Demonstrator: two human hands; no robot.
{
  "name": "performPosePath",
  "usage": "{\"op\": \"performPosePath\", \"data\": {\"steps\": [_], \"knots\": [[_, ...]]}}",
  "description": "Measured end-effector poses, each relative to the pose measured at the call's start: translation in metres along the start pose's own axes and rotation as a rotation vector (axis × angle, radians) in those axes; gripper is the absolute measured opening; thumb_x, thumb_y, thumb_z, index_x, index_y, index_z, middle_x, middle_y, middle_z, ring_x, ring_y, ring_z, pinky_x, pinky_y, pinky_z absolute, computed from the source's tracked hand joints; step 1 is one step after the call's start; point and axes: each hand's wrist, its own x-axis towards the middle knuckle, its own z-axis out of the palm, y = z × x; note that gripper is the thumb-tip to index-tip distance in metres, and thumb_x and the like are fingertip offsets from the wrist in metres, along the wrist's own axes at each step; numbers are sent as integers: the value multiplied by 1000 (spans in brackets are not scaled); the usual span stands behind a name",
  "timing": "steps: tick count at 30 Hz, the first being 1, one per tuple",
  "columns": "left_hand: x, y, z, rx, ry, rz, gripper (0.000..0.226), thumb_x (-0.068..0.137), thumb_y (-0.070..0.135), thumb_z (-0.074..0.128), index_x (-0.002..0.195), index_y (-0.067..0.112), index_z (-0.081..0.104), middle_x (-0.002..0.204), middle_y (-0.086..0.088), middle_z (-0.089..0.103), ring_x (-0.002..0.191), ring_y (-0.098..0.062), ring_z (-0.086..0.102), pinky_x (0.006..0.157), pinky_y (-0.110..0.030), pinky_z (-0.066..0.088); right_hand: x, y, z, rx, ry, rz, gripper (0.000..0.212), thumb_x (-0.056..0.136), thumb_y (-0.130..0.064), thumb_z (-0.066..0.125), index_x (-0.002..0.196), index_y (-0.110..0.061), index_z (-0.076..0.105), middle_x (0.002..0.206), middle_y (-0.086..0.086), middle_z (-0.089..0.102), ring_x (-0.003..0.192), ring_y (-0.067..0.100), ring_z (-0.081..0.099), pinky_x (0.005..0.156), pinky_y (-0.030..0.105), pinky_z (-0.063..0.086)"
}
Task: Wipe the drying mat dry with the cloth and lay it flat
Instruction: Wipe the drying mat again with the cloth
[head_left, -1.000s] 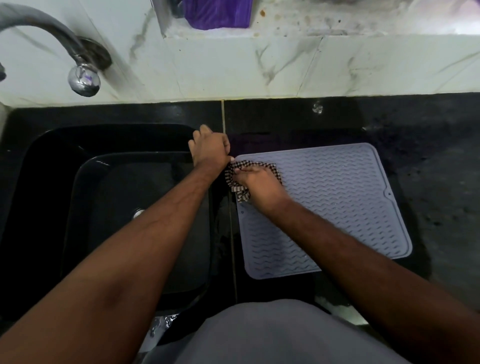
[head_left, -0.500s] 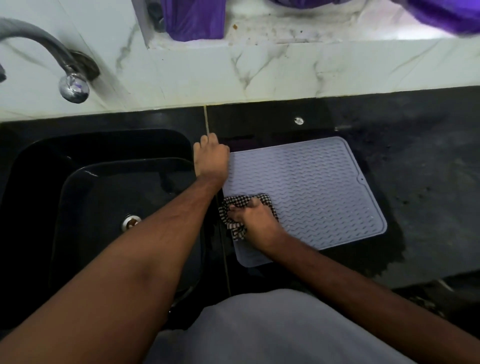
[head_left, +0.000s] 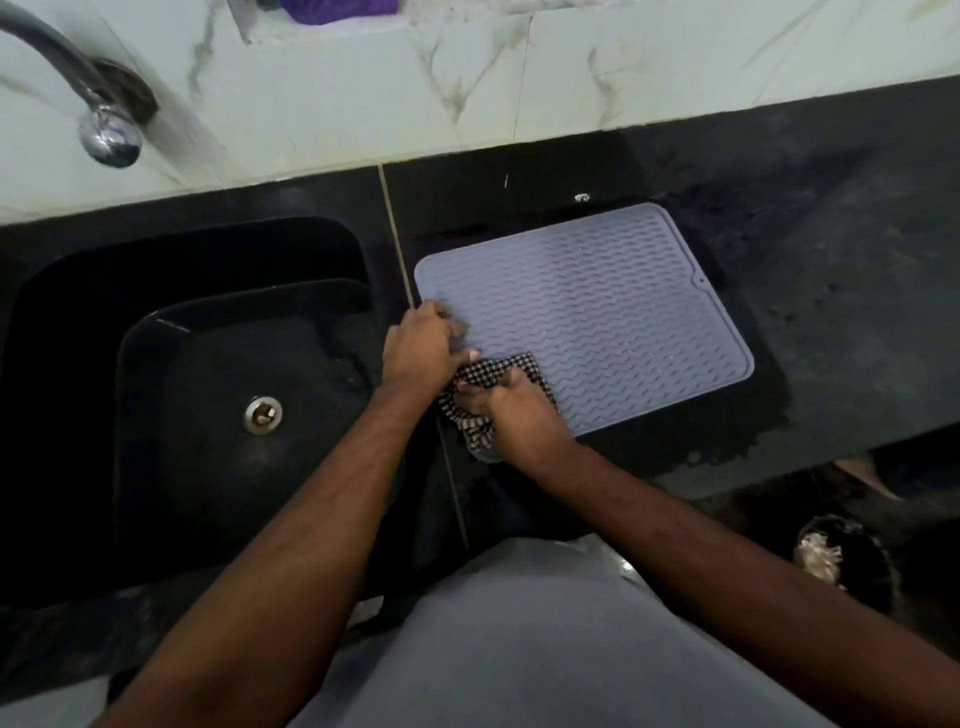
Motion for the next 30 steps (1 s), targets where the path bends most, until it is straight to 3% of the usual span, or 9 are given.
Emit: {"op": "performPosePath", "data": {"steps": [2,6,8,12,16,20,23,26,30], "knots": [[-3,0,4,29,-3,20,50,84,52,74,126,24,70,144,2,48,131,-20,46,106,-38,41,-11,-4,1,-79,1,-19,43,92,-24,60,134,-34,61,115,4,65,110,28,49,94,40,50],[0,10,-4,173,-53,76,64,82,67,66,126,20,70,144,-6,45,130,-26,46,108,-39,39,-41,11,10,-84,-73,-79,57,86,-20,43,138,-40,56,125,-4,68,100,22,46,87,40,50],[-1,11,-4,241,-90,83,80,75,74,66,132,19,65,144,-8,44,131,-27,45,113,-39,34,-51,18,8,-85,-83,-105,49,92,-20,49,135,-41,59,122,-6,70,99,21,47,85,39,48],[-5,16,0,285,-120,81,98,65,77,72,140,17,57,145,-10,43,132,-28,43,116,-41,31,-52,29,-27,-207,-102,-177,37,94,-26,57,126,-42,66,120,-5,65,118,18,47,98,34,39],[-3,19,1,205,-112,9,86,73,69,73,138,15,58,142,-9,45,127,-30,47,107,-42,43,-35,49,-72,-300,-131,-122,33,91,-33,53,119,-37,70,120,3,62,122,24,51,102,37,41],[7,25,-2,102,46,-56,69,83,64,67,127,11,60,131,-11,49,120,-30,50,97,-43,48,-5,63,-106,175,212,85,34,77,-8,61,104,-25,73,103,2,73,105,25,64,89,36,52],[18,33,-6,23,6,-41,108,77,69,70,155,8,29,163,-13,22,149,-31,22,121,-40,25,41,70,-122,210,383,131,40,78,2,59,110,-19,69,108,5,71,105,28,65,89,36,52],[30,33,-5,29,-122,-86,130,72,69,75,161,8,4,169,-10,-7,156,-25,-2,125,-36,6,82,79,-118,31,233,51,44,88,-5,57,128,-21,62,124,8,61,118,29,57,99,39,47],[33,31,1,41,-129,-126,132,66,66,82,161,8,11,169,-7,1,154,-27,7,124,-38,17,96,97,-86,-274,-10,-44,53,95,-27,60,147,-32,48,146,7,42,132,31,42,108,45,37]]}}
